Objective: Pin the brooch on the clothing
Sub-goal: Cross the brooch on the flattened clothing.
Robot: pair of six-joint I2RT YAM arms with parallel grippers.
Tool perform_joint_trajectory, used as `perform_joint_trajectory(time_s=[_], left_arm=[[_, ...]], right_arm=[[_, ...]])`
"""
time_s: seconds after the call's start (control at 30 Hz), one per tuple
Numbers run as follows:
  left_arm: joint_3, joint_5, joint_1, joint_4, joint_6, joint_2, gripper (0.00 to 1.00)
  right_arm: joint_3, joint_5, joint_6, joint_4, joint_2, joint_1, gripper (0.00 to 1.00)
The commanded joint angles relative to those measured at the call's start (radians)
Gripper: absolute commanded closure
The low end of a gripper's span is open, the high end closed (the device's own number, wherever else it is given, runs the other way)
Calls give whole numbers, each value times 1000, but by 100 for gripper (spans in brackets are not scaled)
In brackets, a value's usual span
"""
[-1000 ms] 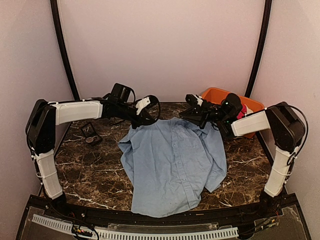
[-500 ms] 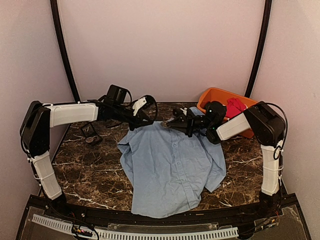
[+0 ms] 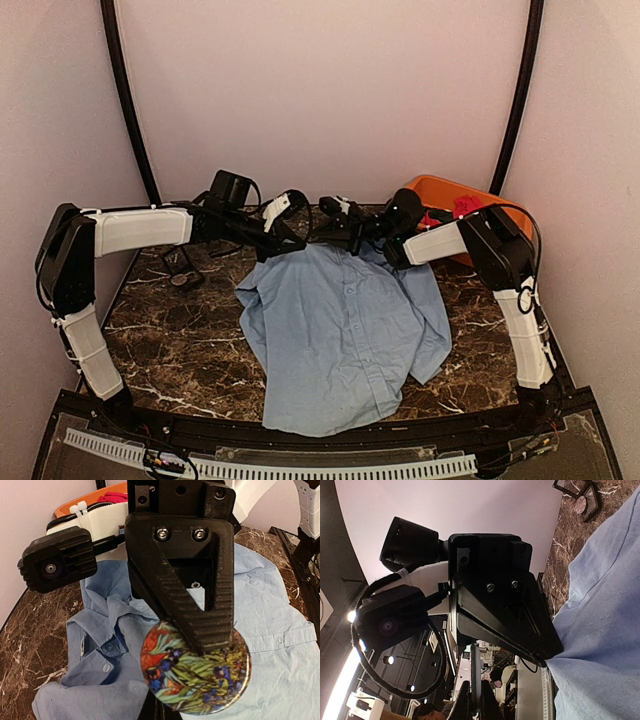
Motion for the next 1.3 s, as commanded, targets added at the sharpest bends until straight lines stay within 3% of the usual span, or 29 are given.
perform_joint_trajectory(time_s=[0.0,0.37,1.27], left_arm=[[-9,24,1,-13,4,-51,99],[5,18,1,-43,31,-51,99],[1,38,2,-46,18,-64,99]], right_arm=[[26,-105,59,404,3,7,100],[-85,-177,8,404,-68,7,100],[20,-184,29,404,31,7,100]])
